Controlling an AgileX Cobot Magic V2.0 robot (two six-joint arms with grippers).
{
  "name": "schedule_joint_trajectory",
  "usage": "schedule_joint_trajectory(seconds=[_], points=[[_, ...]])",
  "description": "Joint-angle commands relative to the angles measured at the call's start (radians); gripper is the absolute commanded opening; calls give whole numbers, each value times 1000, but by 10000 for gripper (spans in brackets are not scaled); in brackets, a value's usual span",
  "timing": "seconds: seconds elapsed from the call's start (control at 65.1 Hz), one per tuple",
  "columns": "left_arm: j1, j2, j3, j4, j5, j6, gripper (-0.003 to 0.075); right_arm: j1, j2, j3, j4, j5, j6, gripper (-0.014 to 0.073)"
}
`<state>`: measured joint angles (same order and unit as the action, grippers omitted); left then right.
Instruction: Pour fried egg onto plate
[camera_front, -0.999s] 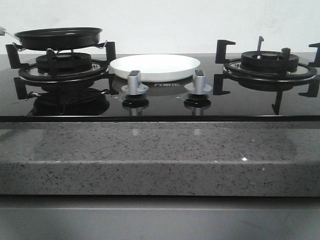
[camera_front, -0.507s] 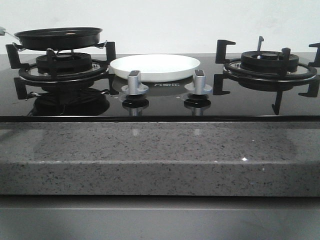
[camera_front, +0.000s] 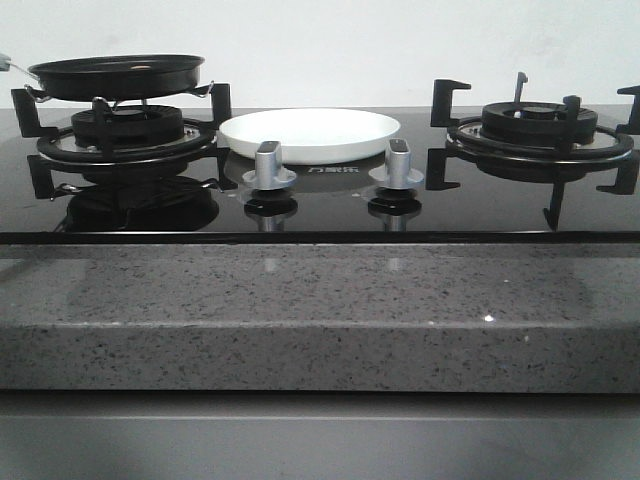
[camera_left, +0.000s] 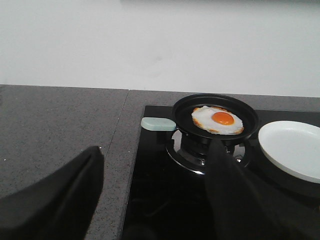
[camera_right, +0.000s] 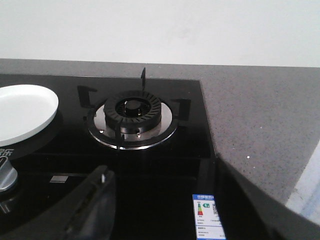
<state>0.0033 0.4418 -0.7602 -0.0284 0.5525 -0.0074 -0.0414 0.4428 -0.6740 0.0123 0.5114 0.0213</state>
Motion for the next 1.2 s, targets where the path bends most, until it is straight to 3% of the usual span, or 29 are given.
schedule_joint_trajectory(seconds=[0.0, 0.077, 0.231, 0.369, 0.553, 1.014, 1.183], points=[[-15, 15, -25, -4, -79, -2, 413, -6, 15, -26, 12, -113, -7, 456], [-28, 15, -25, -6, -79, -2, 403, -5, 23, -32, 25, -124, -7, 456], [-40, 15, -25, -6, -79, -2, 380, 43, 116, -124, 93, 5, -53, 456], [-40, 15, -25, -6, -79, -2, 356, 157, 272, -250, 192, 128, -182, 456], [-40, 15, -25, -6, -79, -2, 330, 280, 536, -415, 203, 187, -197, 456], [-40, 15, -25, -6, -79, -2, 322, 297, 1132, -950, 311, 441, -195, 454], [-40, 15, -25, -6, -79, -2, 322, 290, 1315, -1142, 314, 536, -121, 454]])
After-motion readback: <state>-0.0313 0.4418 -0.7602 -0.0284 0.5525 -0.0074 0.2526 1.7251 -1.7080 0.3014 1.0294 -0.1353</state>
